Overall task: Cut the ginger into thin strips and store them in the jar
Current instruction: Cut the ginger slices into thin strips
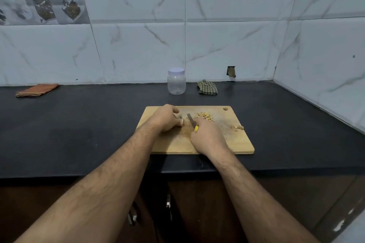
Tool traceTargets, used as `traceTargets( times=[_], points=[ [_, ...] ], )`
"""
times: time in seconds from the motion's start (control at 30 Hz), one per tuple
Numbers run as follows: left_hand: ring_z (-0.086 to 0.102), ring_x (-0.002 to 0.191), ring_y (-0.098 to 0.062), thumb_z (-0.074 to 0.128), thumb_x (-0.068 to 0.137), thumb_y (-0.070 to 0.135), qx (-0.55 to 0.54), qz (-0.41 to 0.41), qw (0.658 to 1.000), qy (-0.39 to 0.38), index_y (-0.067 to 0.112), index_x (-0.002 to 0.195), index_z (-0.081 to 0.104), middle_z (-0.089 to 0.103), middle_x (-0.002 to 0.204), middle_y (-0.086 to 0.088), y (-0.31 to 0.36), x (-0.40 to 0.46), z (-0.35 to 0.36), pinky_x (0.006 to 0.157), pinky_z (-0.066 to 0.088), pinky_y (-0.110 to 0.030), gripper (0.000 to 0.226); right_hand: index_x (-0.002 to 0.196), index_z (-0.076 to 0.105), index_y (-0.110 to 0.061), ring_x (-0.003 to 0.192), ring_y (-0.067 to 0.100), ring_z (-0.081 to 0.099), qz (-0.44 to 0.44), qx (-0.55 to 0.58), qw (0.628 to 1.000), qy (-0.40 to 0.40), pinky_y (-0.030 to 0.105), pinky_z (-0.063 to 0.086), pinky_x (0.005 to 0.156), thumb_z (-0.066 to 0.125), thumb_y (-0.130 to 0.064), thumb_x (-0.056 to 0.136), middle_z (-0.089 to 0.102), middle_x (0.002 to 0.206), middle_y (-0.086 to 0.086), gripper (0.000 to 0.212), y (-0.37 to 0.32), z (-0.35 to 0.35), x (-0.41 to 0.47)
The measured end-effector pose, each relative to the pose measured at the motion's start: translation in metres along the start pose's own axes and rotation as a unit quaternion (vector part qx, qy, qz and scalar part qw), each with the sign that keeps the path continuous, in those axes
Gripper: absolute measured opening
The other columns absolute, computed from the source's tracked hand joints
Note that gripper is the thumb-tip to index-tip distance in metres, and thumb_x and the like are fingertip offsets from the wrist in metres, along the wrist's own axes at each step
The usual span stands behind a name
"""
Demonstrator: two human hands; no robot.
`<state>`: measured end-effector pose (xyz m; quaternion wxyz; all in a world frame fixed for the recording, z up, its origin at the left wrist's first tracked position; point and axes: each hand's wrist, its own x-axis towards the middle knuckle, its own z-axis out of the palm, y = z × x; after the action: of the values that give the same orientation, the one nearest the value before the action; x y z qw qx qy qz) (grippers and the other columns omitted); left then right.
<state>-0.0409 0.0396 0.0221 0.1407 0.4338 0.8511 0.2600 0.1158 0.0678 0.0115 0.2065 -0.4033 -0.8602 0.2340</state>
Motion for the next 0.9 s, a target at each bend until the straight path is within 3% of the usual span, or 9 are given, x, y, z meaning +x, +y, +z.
traceTargets(
  times=[0.13,0.27,0.4,0.53,0.67,0.77,0.9],
  points=[
    [0.062,0.079,-0.019,0.069,0.09,0.022,0.017,-0.015,0.998,-0.058,0.019,0.147,0.042,0.067,0.104,-0.003,0.01,0.008,-0.002,0.084,0.056,-0.034,0.063,0.137,0.055,-0.021,0.118,0.025,0.056,0.002,0.0,1.0,0.006,0.036,0.049,0.095,0.045,-0.013,0.091,0.063,0.129,0.002,0.047,0.003,0.002,0.001],
    [0.056,0.069,-0.013,0.069,0.09,0.017,0.007,-0.027,0.997,-0.074,0.023,0.132,0.058,0.057,0.09,0.004,0.013,0.012,-0.006,0.061,0.053,-0.022,0.044,0.138,0.053,-0.025,0.115,0.025,0.057,0.011,0.0,1.0,0.007,0.036,0.049,0.09,0.047,-0.014,0.09,0.063,0.127,0.001,0.05,0.004,0.005,0.002],
    [0.059,0.07,-0.015,0.074,0.087,0.02,-0.004,-0.04,0.995,-0.089,0.025,0.135,0.056,0.06,0.101,0.001,0.007,0.019,-0.007,0.075,0.059,-0.028,0.051,0.137,0.052,-0.025,0.115,0.025,0.057,0.012,-0.007,1.0,0.008,0.036,0.05,0.09,0.046,-0.014,0.09,0.063,0.127,0.0,0.049,0.004,0.006,0.003],
    [0.061,0.071,-0.015,0.076,0.085,0.021,-0.023,-0.044,0.994,-0.097,0.026,0.126,0.061,0.06,0.101,0.001,0.007,0.023,-0.008,0.066,0.058,-0.023,0.044,0.138,0.051,-0.025,0.113,0.025,0.058,0.018,-0.011,1.0,0.007,0.037,0.051,0.089,0.047,-0.015,0.091,0.063,0.126,0.0,0.049,0.004,0.005,0.003],
    [0.06,0.073,-0.015,0.08,0.081,0.018,-0.056,-0.041,0.994,-0.082,0.025,0.113,0.057,0.058,0.1,-0.001,0.0,0.023,-0.006,0.072,0.06,-0.029,0.04,0.139,0.051,-0.025,0.112,0.023,0.058,0.016,-0.012,1.0,0.01,0.036,0.051,0.088,0.047,-0.015,0.092,0.063,0.127,-0.001,0.049,0.004,0.006,0.002],
    [0.058,0.075,-0.014,0.08,0.08,0.013,-0.081,-0.027,0.994,-0.067,0.021,0.113,0.053,0.058,0.094,-0.002,-0.001,0.019,-0.005,0.06,0.055,-0.024,0.044,0.141,0.049,-0.025,0.114,0.022,0.058,0.015,-0.016,1.0,0.012,0.036,0.05,0.089,0.048,-0.016,0.092,0.062,0.129,-0.002,0.05,0.004,0.006,0.002],
    [0.058,0.074,-0.014,0.08,0.08,0.015,-0.068,0.003,0.997,-0.035,0.024,0.113,0.052,0.06,0.092,0.0,-0.003,0.016,-0.002,0.065,0.053,-0.027,0.045,0.145,0.046,-0.025,0.118,0.021,0.056,0.018,-0.014,1.0,0.009,0.034,0.048,0.091,0.049,-0.017,0.094,0.06,0.133,-0.002,0.051,0.003,0.004,0.001]
  ],
)
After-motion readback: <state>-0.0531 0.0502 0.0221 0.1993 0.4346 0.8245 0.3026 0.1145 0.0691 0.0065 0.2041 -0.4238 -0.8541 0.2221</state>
